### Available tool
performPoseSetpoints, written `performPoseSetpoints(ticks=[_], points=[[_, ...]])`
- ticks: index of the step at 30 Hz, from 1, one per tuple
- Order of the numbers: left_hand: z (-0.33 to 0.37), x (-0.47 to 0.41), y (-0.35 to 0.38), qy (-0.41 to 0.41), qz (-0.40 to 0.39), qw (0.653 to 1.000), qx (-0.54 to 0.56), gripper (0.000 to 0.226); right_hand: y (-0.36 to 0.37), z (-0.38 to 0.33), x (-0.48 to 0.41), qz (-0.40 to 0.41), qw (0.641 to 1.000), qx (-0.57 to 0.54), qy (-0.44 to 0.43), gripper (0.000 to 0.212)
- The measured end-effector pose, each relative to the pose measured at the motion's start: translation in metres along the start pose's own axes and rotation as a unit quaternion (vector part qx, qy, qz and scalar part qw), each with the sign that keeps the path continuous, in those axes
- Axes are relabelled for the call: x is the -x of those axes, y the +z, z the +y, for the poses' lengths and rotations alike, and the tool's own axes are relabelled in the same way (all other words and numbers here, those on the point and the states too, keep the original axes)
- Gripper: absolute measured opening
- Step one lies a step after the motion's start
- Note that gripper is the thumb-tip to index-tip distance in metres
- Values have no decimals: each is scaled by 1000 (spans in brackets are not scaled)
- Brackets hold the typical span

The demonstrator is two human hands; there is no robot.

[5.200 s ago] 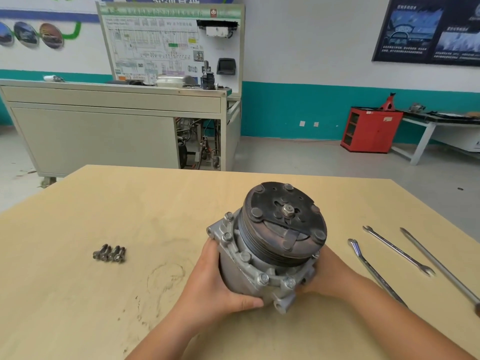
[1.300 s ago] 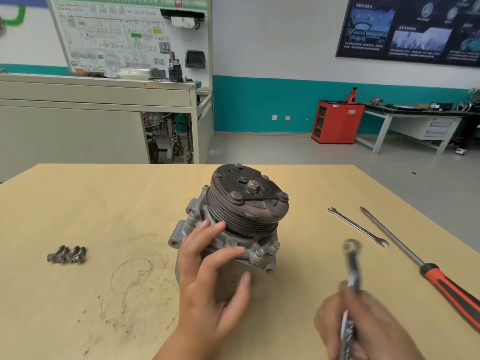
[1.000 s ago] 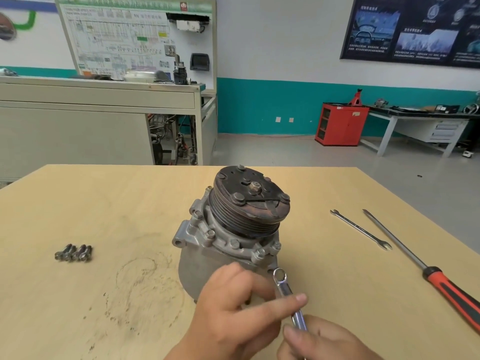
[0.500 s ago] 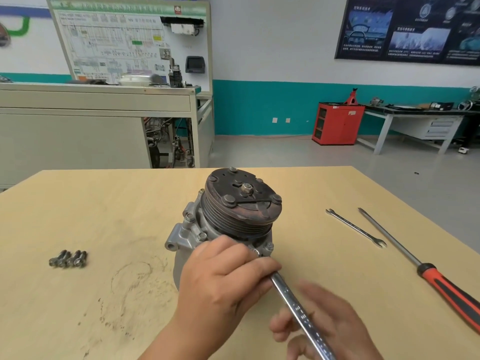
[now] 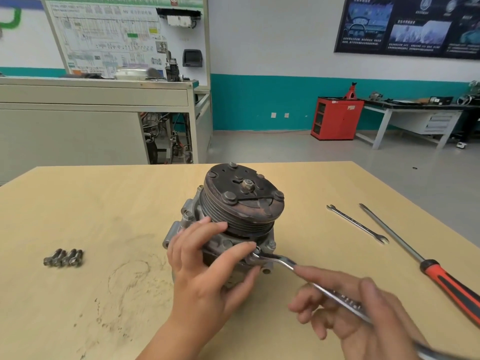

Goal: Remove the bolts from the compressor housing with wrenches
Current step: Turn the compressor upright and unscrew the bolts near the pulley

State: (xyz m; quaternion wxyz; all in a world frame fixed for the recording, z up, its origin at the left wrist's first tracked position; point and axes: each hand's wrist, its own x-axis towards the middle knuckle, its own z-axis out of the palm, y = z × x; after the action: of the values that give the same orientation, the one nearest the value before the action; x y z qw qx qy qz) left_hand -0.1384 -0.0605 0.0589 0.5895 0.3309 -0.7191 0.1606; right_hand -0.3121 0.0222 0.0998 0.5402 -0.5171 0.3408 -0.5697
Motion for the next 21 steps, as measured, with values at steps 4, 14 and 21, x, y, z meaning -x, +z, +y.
performPoseSetpoints(ticks=[4, 14, 21], points=[[1, 3, 2, -7, -1, 1000, 19, 23, -21, 5, -33, 42, 984, -156, 73, 57], [-5, 10, 2, 8, 3, 1000, 28, 23, -15, 13, -100, 121, 950, -278, 75, 22], [-4, 13, 2, -28, 3, 999, 44, 34, -34, 2, -5, 122, 935, -332, -34, 48]])
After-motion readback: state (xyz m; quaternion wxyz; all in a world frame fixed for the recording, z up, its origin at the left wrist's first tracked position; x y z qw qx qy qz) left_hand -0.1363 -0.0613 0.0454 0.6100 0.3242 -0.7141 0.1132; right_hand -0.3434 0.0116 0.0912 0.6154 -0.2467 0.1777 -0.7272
